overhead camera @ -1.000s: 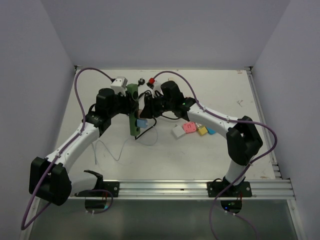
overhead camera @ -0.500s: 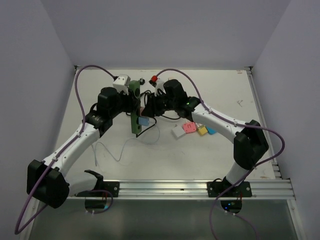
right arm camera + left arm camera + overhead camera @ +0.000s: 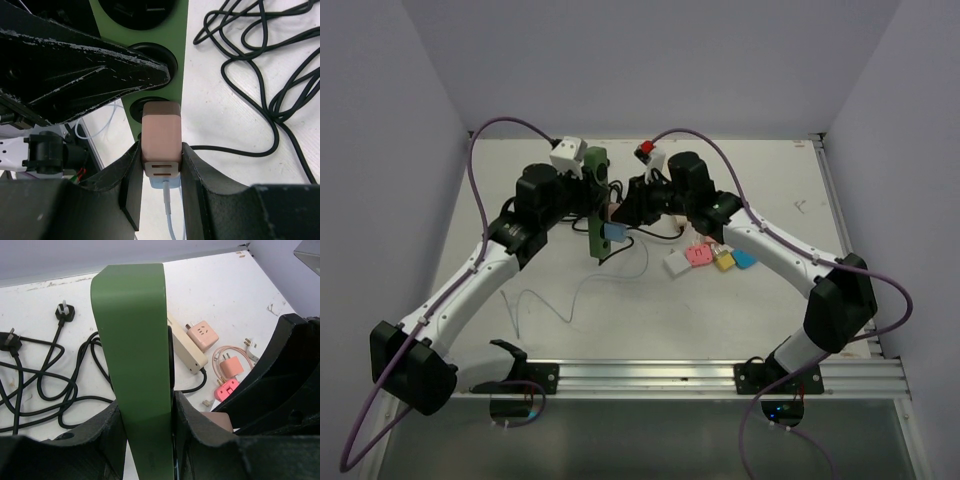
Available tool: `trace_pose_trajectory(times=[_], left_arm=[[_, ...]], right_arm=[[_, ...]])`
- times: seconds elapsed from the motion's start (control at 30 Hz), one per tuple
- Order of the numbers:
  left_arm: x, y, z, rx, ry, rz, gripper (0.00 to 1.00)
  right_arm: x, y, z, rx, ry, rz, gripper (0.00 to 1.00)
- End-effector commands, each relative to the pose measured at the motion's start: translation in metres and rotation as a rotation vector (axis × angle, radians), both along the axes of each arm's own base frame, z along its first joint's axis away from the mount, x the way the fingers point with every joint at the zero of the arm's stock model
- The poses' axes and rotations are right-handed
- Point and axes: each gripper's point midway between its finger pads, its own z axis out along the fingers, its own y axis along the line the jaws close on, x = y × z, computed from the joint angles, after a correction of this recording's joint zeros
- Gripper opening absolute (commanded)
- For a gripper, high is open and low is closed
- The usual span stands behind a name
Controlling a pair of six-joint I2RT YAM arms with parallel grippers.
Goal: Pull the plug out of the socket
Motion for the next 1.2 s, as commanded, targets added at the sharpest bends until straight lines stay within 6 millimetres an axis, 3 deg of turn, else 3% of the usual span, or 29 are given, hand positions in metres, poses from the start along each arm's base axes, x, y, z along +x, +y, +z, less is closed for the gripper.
trace_pose_trajectory(times=[0.0,0.3,0.63,0.83,0.93,1.03,1.17], left_arm=[[0.036,0.127,0.013,0.366,-0.083,0.488,0.0],[0.046,0.136,0.042,0.397,-0.129,0.56,0.0],[0.048,0.155,0.048,0.503,-0.142,0.653,0.0],[0.05,0.148,0.057,0.455,-0.162,0.632,0.0],[0.051,0.14,0.061,0.412,-0.171,0.594,0.0],[0.052,0.127,0.062,0.325,-0.168,0.558,0.0],[0.051,0.107,0.055,0.225,-0.154,0.479,0.0]], right_arm=[[-0.032,-0.032,0.046,0.06,0.024,0.061,0.0],[-0.036,-0.045,0.064,0.067,-0.022,0.051,0.0],[-0.034,-0.059,0.059,0.036,-0.023,0.035,0.0],[-0.033,-0.061,0.057,0.03,-0.022,0.027,0.0],[-0.028,-0.067,0.05,0.021,-0.016,-0.005,0.0],[-0.021,-0.077,0.026,-0.017,0.012,-0.051,0.0],[-0.024,-0.081,-0.031,-0.093,0.118,-0.051,0.0]])
